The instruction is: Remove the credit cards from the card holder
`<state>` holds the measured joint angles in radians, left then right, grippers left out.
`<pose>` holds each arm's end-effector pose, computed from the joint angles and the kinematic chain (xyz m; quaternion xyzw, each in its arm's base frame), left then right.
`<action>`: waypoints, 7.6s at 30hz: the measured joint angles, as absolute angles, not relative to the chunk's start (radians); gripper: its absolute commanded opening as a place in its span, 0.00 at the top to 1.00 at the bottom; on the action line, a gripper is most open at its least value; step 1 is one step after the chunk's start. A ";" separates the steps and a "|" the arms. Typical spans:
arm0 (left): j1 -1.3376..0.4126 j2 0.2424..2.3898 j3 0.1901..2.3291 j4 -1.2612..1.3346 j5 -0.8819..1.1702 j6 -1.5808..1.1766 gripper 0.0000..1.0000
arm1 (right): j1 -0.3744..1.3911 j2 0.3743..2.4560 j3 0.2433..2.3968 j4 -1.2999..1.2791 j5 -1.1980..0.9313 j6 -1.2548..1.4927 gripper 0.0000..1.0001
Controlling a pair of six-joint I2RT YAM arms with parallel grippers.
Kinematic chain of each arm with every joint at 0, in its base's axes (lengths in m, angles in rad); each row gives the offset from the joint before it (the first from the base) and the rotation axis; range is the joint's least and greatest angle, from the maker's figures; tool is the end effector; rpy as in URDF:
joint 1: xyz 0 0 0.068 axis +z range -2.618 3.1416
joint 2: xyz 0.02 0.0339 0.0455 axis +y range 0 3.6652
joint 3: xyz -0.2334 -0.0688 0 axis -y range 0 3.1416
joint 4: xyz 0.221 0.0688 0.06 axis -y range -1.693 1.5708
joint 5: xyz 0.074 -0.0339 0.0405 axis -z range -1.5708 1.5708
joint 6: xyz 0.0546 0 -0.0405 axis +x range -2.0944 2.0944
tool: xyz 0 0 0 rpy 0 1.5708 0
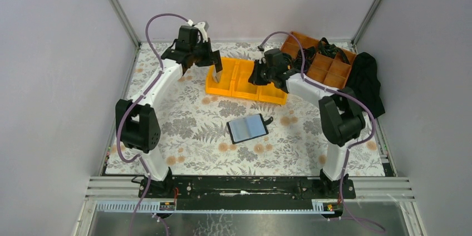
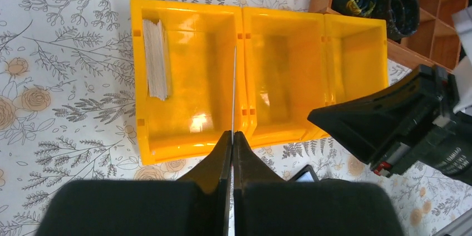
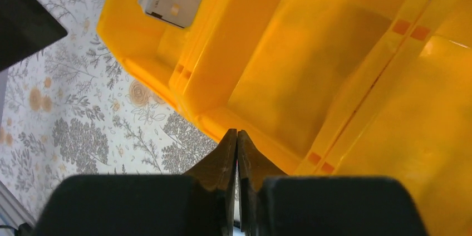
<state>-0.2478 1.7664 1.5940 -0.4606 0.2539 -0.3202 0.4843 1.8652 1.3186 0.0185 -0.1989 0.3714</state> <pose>0.3802 -0.1103 0.2886 0.0252 0.8864 -0.2340 0.3987 0.3648 0.2041 0.2090 -0.0981 0.8587 0.2840 0.4152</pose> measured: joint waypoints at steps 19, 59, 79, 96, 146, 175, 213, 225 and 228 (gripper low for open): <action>-0.248 1.684 1.461 -0.372 0.199 -0.321 1.00 | 0.577 2.119 1.597 -0.160 -0.151 0.331 1.00; -0.248 1.691 1.422 -0.342 0.204 -0.319 1.00 | 0.623 2.060 1.409 -0.131 -0.169 0.333 1.00; -0.248 1.927 1.610 -0.463 0.261 -0.270 1.00 | 0.637 1.733 1.359 -0.153 -0.033 0.268 1.00; -0.287 2.079 1.839 -0.768 0.209 -0.191 1.00 | 0.637 1.629 1.196 -0.179 0.064 0.239 0.99; -0.273 2.314 2.081 -0.966 0.134 -0.155 0.87 | 0.627 1.622 1.184 -0.172 0.067 0.228 0.98; -0.274 2.183 2.054 -0.963 0.042 -0.189 0.83 | 0.621 1.622 1.184 -0.167 0.060 0.228 0.98; -0.719 1.373 0.530 0.233 0.083 -0.546 1.00 | 0.725 1.404 0.687 0.035 0.097 0.389 1.00; -0.719 1.565 0.580 0.307 0.086 -0.601 1.00 | 0.725 1.467 0.657 0.099 0.108 0.425 0.76; -0.719 1.592 0.599 0.323 0.087 -0.607 1.00 | 0.725 1.488 0.657 0.112 0.112 0.424 0.79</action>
<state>-0.7193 1.5921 0.5987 0.3229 0.0872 -0.6071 0.7246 1.4876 0.6567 0.1123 0.1116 0.4244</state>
